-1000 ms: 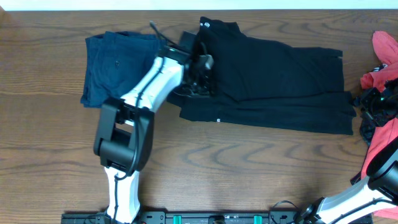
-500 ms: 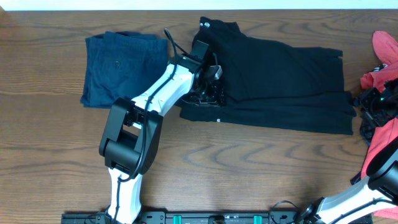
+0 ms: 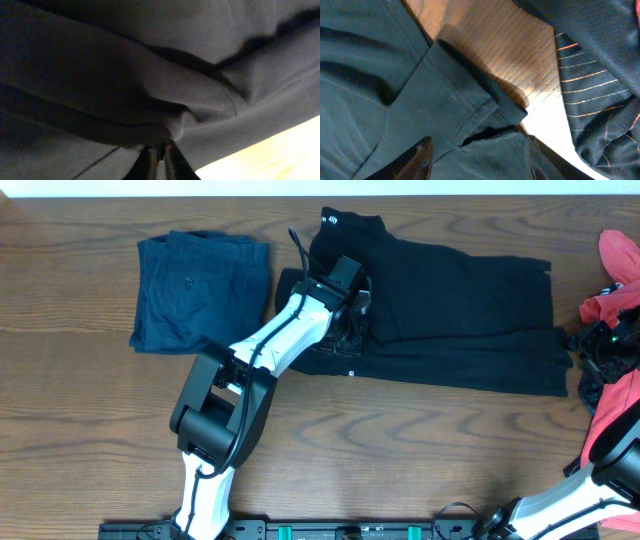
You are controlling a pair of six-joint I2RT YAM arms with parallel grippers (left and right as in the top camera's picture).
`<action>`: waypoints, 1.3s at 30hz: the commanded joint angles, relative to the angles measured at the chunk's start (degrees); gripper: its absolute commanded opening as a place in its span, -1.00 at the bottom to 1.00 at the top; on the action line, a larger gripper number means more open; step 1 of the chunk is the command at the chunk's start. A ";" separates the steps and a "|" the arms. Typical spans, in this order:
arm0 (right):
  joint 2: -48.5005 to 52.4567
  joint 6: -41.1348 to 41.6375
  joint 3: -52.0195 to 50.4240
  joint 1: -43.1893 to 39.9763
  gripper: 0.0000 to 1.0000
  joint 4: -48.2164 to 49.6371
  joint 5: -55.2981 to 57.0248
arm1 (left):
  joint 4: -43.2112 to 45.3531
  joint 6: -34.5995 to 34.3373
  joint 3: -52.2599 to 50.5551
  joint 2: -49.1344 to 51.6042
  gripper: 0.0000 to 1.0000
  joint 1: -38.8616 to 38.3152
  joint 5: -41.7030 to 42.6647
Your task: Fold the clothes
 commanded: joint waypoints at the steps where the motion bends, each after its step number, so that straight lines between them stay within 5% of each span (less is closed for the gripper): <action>1: -0.85 0.31 0.28 1.14 0.15 -0.04 -1.27 | -0.52 0.63 0.22 -1.16 -0.88 0.94 -1.57; 22: -0.85 0.28 0.28 1.14 0.15 0.15 -1.25 | 13.03 -0.61 3.43 -2.27 -0.88 2.36 0.63; 25: -0.85 0.28 0.28 1.14 0.15 0.13 -1.25 | 14.21 0.02 3.43 -2.27 -0.66 2.36 -1.57; 28: -0.85 0.28 0.28 1.14 0.15 0.13 -1.25 | 14.45 0.22 3.43 -2.27 0.25 2.43 -2.01; 31: -0.85 0.28 0.28 1.14 0.15 0.09 -1.25 | 13.64 0.44 3.45 -2.36 0.60 2.80 -2.01; 36: -0.85 0.28 0.28 1.14 0.16 -0.02 -1.25 | 5.79 0.48 3.45 -3.48 0.55 4.46 -2.03; 39: -0.85 0.28 0.28 1.14 0.16 0.09 -1.25 | 0.85 1.33 3.17 -3.19 0.09 5.18 -2.03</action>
